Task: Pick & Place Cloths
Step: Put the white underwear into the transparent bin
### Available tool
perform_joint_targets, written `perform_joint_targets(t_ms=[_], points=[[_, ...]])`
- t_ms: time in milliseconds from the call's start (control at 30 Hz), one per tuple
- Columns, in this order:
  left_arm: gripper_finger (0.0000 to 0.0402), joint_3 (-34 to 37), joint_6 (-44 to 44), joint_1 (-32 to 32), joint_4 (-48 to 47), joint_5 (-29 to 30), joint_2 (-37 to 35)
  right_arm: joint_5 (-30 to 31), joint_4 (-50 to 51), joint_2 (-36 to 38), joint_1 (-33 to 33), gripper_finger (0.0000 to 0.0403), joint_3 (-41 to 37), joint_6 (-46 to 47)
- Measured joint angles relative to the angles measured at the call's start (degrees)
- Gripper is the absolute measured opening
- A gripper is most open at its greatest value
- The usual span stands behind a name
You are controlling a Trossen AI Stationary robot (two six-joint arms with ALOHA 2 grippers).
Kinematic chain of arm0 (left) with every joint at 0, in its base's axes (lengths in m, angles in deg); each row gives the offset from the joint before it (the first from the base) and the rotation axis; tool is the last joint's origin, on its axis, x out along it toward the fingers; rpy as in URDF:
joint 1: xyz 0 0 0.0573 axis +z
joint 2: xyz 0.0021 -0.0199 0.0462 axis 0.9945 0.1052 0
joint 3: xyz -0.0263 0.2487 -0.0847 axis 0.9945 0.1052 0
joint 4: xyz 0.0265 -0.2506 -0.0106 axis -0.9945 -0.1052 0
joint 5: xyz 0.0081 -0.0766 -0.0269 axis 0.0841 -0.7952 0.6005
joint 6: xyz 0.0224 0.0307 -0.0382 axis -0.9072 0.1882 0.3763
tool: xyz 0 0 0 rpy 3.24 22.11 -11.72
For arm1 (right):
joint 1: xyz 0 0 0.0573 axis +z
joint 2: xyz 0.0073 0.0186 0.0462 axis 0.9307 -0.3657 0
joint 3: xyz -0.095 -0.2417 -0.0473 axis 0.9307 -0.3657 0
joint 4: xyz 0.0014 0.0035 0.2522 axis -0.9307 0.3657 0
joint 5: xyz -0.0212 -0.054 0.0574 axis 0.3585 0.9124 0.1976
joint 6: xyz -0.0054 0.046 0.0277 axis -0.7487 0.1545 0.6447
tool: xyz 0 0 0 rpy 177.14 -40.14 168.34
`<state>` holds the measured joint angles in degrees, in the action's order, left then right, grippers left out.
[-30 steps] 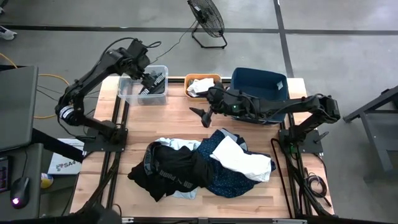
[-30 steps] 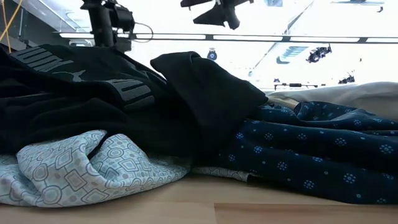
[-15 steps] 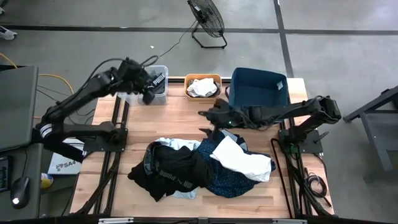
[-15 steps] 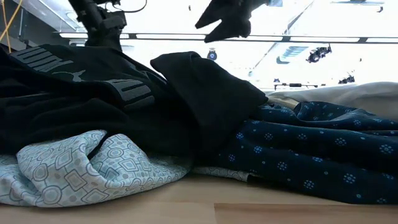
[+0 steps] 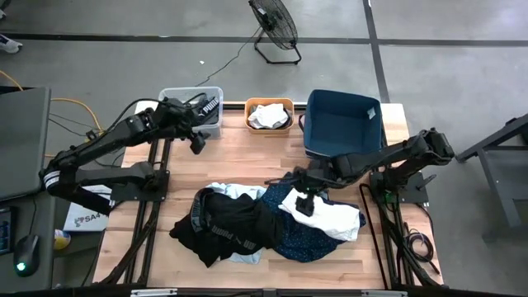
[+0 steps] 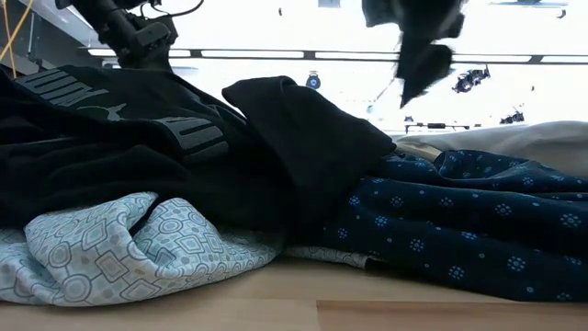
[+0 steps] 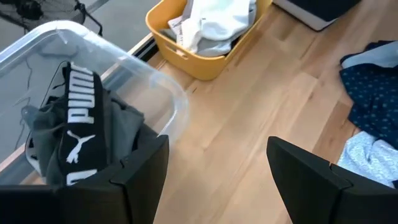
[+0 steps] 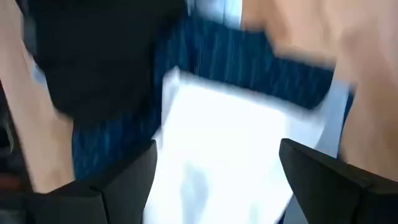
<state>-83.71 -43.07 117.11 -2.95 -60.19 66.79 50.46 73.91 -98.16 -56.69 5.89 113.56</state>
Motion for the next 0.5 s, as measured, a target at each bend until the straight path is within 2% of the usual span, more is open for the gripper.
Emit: perform_joint_targets(t_ms=[133, 233, 333, 500], points=[[0.0267, 0.00, 0.00, -1.13, 0.89, 0.00, 0.15, -4.69, 6.99, 0.02, 2.85, 0.0330, 0.00, 6.54], [0.0267, 0.00, 0.02, -1.43, 1.32, -0.14, 0.13, -6.00, 10.29, 0.02, 5.35, 0.0330, 0.00, 10.86], [0.0267, 0.00, 0.02, -1.33, 1.30, -0.12, 0.15, -3.55, 11.47, 0.02, 8.41, 0.0330, 0.00, 15.08], [0.0267, 0.00, 0.02, -1.31, 1.31, -0.11, 0.15, 2.83, 7.21, 0.09, 13.51, 0.0330, -3.24, 19.44]])
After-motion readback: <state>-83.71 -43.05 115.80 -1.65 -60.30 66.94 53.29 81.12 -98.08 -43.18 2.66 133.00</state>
